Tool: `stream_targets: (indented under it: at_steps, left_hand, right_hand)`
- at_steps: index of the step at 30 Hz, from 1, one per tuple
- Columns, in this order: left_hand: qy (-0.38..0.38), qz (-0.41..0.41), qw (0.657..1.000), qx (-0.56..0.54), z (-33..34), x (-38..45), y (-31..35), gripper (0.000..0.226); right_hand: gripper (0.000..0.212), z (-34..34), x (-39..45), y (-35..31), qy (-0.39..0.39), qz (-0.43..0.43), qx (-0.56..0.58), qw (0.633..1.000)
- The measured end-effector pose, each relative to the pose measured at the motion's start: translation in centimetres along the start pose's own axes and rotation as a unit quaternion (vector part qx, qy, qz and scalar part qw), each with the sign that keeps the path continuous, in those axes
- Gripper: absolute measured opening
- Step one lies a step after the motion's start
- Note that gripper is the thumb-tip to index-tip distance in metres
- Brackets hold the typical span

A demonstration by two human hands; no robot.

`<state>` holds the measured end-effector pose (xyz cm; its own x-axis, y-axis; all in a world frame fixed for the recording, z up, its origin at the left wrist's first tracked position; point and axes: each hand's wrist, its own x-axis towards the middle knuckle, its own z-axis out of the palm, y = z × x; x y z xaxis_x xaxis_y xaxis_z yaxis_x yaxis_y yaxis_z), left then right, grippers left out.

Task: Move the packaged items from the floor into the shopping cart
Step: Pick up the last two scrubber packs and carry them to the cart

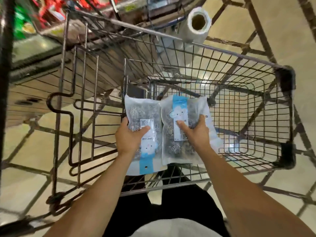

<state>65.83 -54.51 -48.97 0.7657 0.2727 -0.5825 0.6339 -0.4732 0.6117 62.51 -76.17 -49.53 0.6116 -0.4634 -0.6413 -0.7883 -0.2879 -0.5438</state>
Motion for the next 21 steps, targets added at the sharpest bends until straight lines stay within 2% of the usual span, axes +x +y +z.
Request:
stream_targets:
  at_steps: [3,5,11,14,17,21]
  left_hand:
    - [0.052,0.062,0.989,0.124,0.9,-0.8,0.6,0.075]
    - [0.064,0.062,0.979,0.182,1.1,-1.4,1.2,0.091]
    - [0.08,0.099,0.965,0.231,0.7,-1.8,0.8,0.1]
    - [0.071,0.124,0.948,0.284,0.7,-2.1,0.6,0.094]
    - [0.067,0.176,0.912,0.365,0.3,-2.9,0.8,0.077]
    - [0.049,0.23,0.875,0.423,-0.8,-3.8,1.2,0.063]
  right_hand:
    - [0.086,0.6,0.6,0.6,0.013,-0.003,-0.047,0.999]
    - [0.077,1.0,0.3,0.5,0.023,-0.015,-0.085,0.996]
    - [0.081,1.7,-0.3,0.4,0.023,-0.007,-0.159,0.987]
    - [0.085,1.5,-0.5,0.0,0.031,0.0,-0.21,0.977]
    - [0.089,1.2,-0.8,-0.5,0.046,-0.002,-0.233,0.971]
    - [0.082,0.4,-2.2,-0.5,0.061,-0.015,-0.258,0.964]
